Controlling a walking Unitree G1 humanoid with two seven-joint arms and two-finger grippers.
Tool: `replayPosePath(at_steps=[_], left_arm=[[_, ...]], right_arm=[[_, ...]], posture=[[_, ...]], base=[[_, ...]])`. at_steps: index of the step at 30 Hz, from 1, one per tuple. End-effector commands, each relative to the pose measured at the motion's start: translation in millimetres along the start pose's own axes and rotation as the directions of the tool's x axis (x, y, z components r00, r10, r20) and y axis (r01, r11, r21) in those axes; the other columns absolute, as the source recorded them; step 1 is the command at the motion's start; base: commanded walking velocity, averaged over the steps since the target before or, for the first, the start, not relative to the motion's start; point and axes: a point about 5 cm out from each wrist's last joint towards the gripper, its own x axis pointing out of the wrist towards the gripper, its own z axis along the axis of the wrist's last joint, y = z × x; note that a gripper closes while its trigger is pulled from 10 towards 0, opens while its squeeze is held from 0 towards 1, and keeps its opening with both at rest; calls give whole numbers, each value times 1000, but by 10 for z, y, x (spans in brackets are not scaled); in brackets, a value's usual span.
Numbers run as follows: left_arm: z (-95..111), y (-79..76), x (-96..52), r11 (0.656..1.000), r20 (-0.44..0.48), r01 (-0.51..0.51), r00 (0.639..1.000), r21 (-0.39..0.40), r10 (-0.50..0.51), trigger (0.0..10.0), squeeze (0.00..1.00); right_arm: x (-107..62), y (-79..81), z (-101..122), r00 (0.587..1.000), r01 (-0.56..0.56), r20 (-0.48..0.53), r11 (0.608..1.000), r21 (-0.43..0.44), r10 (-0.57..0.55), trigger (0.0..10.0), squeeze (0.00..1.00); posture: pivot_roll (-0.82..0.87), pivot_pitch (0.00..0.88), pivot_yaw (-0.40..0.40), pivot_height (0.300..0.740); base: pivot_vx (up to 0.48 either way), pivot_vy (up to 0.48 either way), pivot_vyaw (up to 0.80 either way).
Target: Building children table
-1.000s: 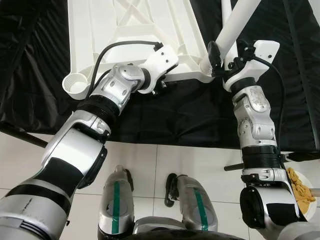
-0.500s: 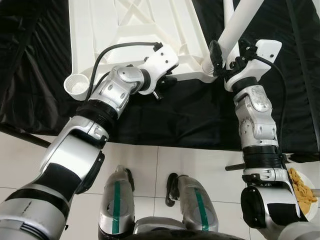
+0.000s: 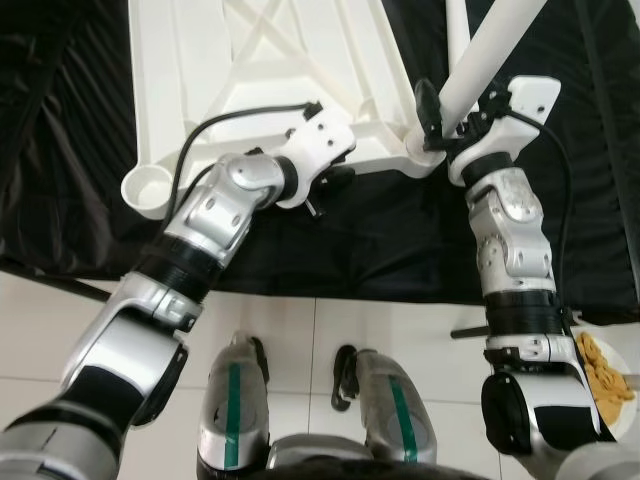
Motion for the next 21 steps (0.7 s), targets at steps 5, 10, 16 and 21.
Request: replayPosePath(at_steps=[5, 10, 16, 21], left_arm=[[-146, -392, -42, 958, -49, 281, 957, -62, -285, 10000, 0], [-150, -402, -26, 963, -54, 257, 964, -81, -262, 10000, 0], [-147, -407, -10, 972, -61, 213, 974, -99, -220, 10000, 0], [-134, -374, -10, 977, -66, 181, 980, -111, -189, 10000, 0]], right_arm=[[-8, -138, -3, 998, 61, -8, 998, -4, -61, 10000, 0], [-2, -131, 1, 999, 50, -6, 999, -3, -50, 10000, 0], [-20, -93, -8, 1000, 6, -15, 1000, 5, -6, 10000, 0], [-60, -63, -22, 999, -42, -30, 999, -1, 42, 10000, 0]], posture=[[45, 106, -6, 740], [47, 104, -7, 740], [46, 107, -8, 740], [41, 108, -8, 740]], base=[[0, 0, 0], [0, 0, 0], [0, 0, 0], [0, 0, 0]])
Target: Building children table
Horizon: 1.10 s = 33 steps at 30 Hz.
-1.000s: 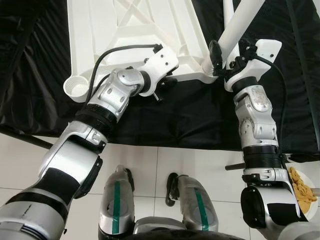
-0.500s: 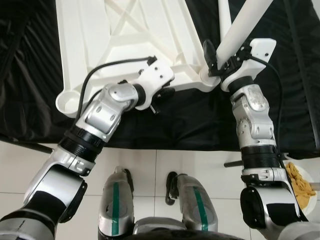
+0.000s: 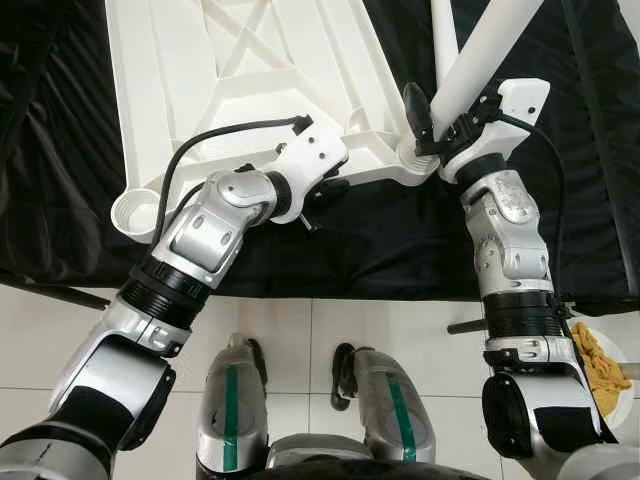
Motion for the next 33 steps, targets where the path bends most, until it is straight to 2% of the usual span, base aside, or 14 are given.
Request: replayPosePath(at_steps=[1, 5, 6, 9, 10, 20, 33], left_arm=[[-132, -234, 67, 986, -52, 161, 985, -43, -163, 10000, 0], [-116, -195, 60, 990, -53, 132, 989, -54, -135, 10000, 0], [-107, -180, 57, 990, -51, 126, 990, -64, -129, 10000, 1000], [-100, -159, 58, 992, -56, 113, 992, -59, -116, 10000, 1000], [-102, -145, 62, 993, -62, 104, 992, -57, -107, 10000, 20], [-33, -42, 53, 997, -51, 51, 997, -49, -53, 10000, 0], [11, 38, 21, 999, -37, 31, 999, -35, -32, 10000, 0]], right_arm=[[-58, -81, -17, 1000, 13, -24, 1000, -1, -13, 10000, 0], [-102, -66, -10, 1000, -19, -24, 1000, -6, 19, 10000, 0], [-117, -61, 3, 999, -33, -21, 999, -7, 33, 10000, 0], [-138, -53, 25, 998, -53, -15, 999, -7, 53, 10000, 0], [-145, -49, 32, 998, -62, -12, 998, -8, 62, 10000, 0], [-177, -37, 66, 993, -121, -11, 993, -13, 121, 10000, 0], [-267, -56, 97, 976, -216, -38, 976, -12, 215, 10000, 0]], posture=[[40, 109, -8, 740], [36, 109, -6, 740], [34, 108, -6, 740], [34, 108, -5, 740], [34, 106, -6, 740], [34, 91, -6, 740], [30, 75, -7, 740]], base=[[0, 0, 0], [0, 0, 0], [0, 0, 0], [0, 0, 0], [0, 0, 0], [0, 0, 0], [0, 0, 0]])
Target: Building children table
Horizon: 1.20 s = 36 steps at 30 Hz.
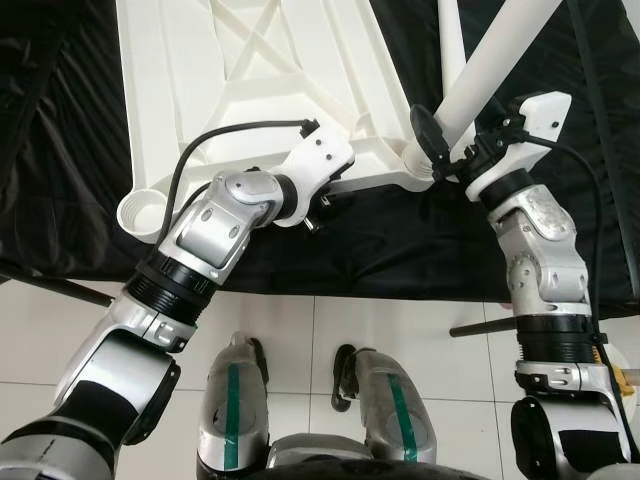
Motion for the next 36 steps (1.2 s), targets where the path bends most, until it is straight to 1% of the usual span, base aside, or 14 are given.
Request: replayPosePath(at_steps=[1, 3, 5, 7, 8, 9, 11, 12, 14, 24, 32, 33, 34, 36], left_arm=[[-3, -3, 12, 1000, -7, 28, 1000, 4, -28, 10000, 0], [-3, -3, 12, 1000, -7, 28, 1000, 4, -28, 10000, 0], [6, -24, 12, 999, -3, 42, 999, 13, -42, 10000, 0], [6, -24, 12, 999, -3, 42, 999, 13, -42, 10000, 0], [10, -40, 14, 998, -1, 52, 999, 19, -52, 10000, 0], [10, -40, 14, 998, -1, 52, 999, 19, -52, 10000, 0], [21, -70, 26, 997, -1, 69, 998, 27, -69, 10000, 0], [21, -70, 26, 997, -1, 69, 998, 27, -69, 10000, 0], [28, -84, 34, 997, -1, 77, 997, 30, -77, 10000, 0], [10, -87, 6, 996, -8, 79, 997, 29, -79, 10000, 0], [27, -107, -10, 995, -3, 91, 996, 34, -91, 10000, 0], [36, -118, -11, 994, -1, 98, 995, 38, -98, 10000, 0], [36, -118, -11, 994, -1, 98, 995, 38, -98, 10000, 0], [47, -135, -8, 993, 1, 106, 994, 44, -106, 10000, 0]], right_arm=[[-33, 16, -5, 1000, -25, -9, 1000, 13, 25, 10000, 0], [-33, 16, -5, 1000, -25, -9, 1000, 13, 25, 10000, 0], [-92, -14, 4, 994, -102, -31, 995, -8, 102, 10000, 0], [-92, -14, 4, 994, -102, -31, 995, -8, 102, 10000, 0], [-117, -42, 9, 988, -145, -47, 989, -2, 145, 10000, 0], [-117, -42, 9, 988, -145, -47, 989, -2, 145, 10000, 0], [-131, -105, 5, 974, -212, -85, 977, -6, 211, 10000, 0], [-131, -105, 5, 974, -212, -85, 977, -6, 211, 10000, 0], [-109, -169, -6, 965, -242, -112, 970, -24, 238, 10000, 0], [-32, -318, -13, 963, -242, -134, 969, -44, 234, 10000, 0], [43, -323, -49, 965, -237, -124, 971, -34, 231, 10000, 0], [76, -310, -63, 965, -240, -117, 970, -25, 236, 9569, 0], [76, -310, -63, 965, -240, -117, 970, -25, 236, 9569, 0], [138, -278, -87, 962, -252, -110, 968, -14, 249, 8392, 0]], posture=[[29, 73, -5, 740], [29, 73, -5, 740], [25, 67, -2, 740], [25, 67, -2, 740], [21, 67, 0, 740], [21, 67, 0, 740], [21, 70, 3, 740], [21, 70, 3, 740], [24, 79, 2, 740], [38, 91, 0, 740], [44, 95, 2, 740], [46, 96, 2, 740], [46, 96, 2, 740], [49, 97, 2, 740]], base=[[0, 0, 0], [0, 0, 0], [0, 0, 0], [0, 0, 0], [0, 0, 0], [0, 0, 0], [0, 0, 0], [0, 0, 0], [0, 0, 0], [0, 0, 0], [0, 0, 0], [0, 0, 0], [0, 0, 0], [0, 0, 0]])
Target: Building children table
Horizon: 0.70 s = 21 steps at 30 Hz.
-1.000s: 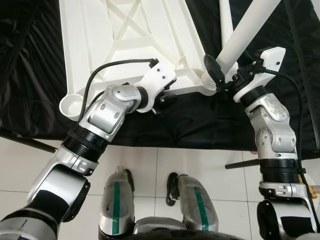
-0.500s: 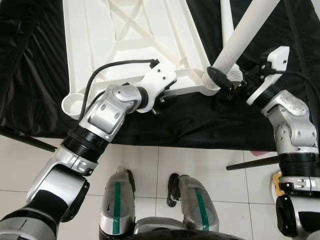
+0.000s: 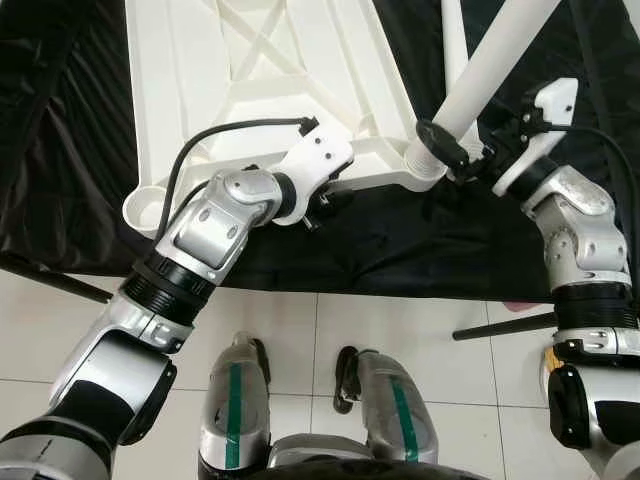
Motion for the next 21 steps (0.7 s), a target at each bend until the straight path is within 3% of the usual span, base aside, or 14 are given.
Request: replayPosePath(at_steps=[1, 2, 3, 5, 7, 8, 10, 17, 21], left_arm=[[1, -105, 16, 995, -5, 98, 995, 10, -98, 10000, 0], [5, -110, 16, 995, -4, 100, 995, 10, -100, 10000, 0], [8, -115, 15, 995, -3, 101, 995, 10, -101, 10000, 0], [8, -115, 15, 995, -3, 101, 995, 10, -101, 10000, 0], [15, -126, 16, 994, -1, 104, 995, 12, -104, 10000, 0], [29, -142, 23, 994, 3, 109, 994, 14, -109, 10000, 0], [40, -154, 28, 994, 6, 112, 994, 15, -112, 10000, 0], [224, -253, 92, 990, 61, 139, 988, 36, -141, 10000, 0], [287, -272, 61, 987, 85, 155, 984, 41, -158, 10000, 0]], right_arm=[[56, 32, -37, 1000, -24, -10, 1000, -6, 24, 7686, 0], [69, 36, -42, 1000, -29, -9, 1000, -5, 29, 7804, 0], [80, 33, -47, 999, -32, -9, 999, -3, 32, 7020, 0], [80, 33, -47, 999, -32, -9, 999, -3, 32, 7020, 0], [95, 28, -58, 999, -40, -8, 999, -1, 40, 7412, 0], [99, 30, -69, 999, -45, -12, 999, -2, 45, 8667, 0], [101, 32, -76, 999, -49, -14, 999, -2, 49, 8667, 0], [110, 16, -96, 998, -54, -18, 999, -6, 54, 8275, 0], [112, 2, -101, 998, -53, -17, 999, -8, 53, 7333, 0]], posture=[[51, 97, 2, 740], [51, 97, 2, 740], [52, 98, 2, 740], [52, 98, 2, 740], [54, 100, 0, 740], [55, 101, 0, 740], [55, 101, 0, 740], [55, 106, -4, 740], [52, 107, -2, 740]], base=[[0, 0, 0], [0, 0, 0], [0, 0, 0], [0, 0, 0], [0, 0, 0], [0, 0, 0], [0, 0, 0], [0, 0, 0], [0, 0, 0]])
